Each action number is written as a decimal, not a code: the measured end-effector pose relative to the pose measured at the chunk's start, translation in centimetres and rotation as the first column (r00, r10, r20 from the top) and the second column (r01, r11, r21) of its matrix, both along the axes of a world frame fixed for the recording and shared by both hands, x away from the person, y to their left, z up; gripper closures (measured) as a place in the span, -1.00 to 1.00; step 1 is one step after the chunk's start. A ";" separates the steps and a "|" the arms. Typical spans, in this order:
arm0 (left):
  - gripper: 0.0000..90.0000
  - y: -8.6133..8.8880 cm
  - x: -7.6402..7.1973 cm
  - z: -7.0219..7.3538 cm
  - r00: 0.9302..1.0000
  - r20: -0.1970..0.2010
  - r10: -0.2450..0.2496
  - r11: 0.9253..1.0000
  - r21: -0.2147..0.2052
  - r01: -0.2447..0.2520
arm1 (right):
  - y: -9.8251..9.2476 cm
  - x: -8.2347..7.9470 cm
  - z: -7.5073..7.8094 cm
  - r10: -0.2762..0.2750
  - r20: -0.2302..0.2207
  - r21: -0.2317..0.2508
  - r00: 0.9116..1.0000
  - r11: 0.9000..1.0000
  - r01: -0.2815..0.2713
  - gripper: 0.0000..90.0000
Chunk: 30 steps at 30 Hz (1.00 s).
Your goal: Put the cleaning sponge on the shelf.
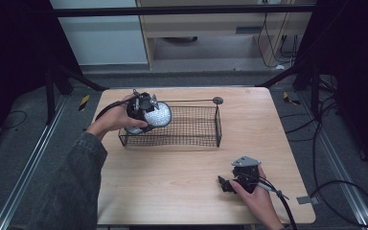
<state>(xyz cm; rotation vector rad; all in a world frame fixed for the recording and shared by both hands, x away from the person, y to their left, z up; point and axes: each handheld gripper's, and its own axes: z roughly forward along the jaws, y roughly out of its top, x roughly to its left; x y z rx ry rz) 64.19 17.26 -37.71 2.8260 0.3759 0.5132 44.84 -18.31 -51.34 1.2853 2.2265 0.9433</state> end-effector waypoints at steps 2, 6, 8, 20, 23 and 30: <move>-0.84 0.1 0.1 -0.1 1.000 -0.009 0.004 1.000 -0.011 -0.004 | 0.0 0.0 0.0 0.000 0.000 0.000 1.000 1.000 0.000 -0.99; -0.91 0.3 0.1 -0.2 0.999 -0.023 0.025 0.999 -0.045 -0.026 | 0.0 0.0 0.0 0.000 0.000 0.000 1.000 1.000 0.000 -0.99; -0.92 0.3 0.0 -0.1 1.000 -0.023 0.017 0.999 -0.051 -0.018 | 0.0 0.0 0.0 -0.001 -0.002 0.001 1.000 1.000 0.001 -0.99; -0.90 0.7 -0.6 0.7 1.000 -0.005 0.024 0.995 -0.093 -0.024 | 0.0 0.0 0.0 -0.002 -0.002 0.001 1.000 1.000 0.002 -0.99; -0.90 0.8 -0.9 1.1 1.000 -0.002 0.022 0.993 -0.118 -0.022 | 0.0 0.0 0.0 -0.001 -0.002 0.001 1.000 1.000 0.001 -0.99; -0.89 0.9 -1.8 1.7 1.000 0.015 0.013 0.992 -0.124 -0.011 | 0.0 0.0 0.0 -0.002 -0.002 0.001 1.000 1.000 0.002 -0.99</move>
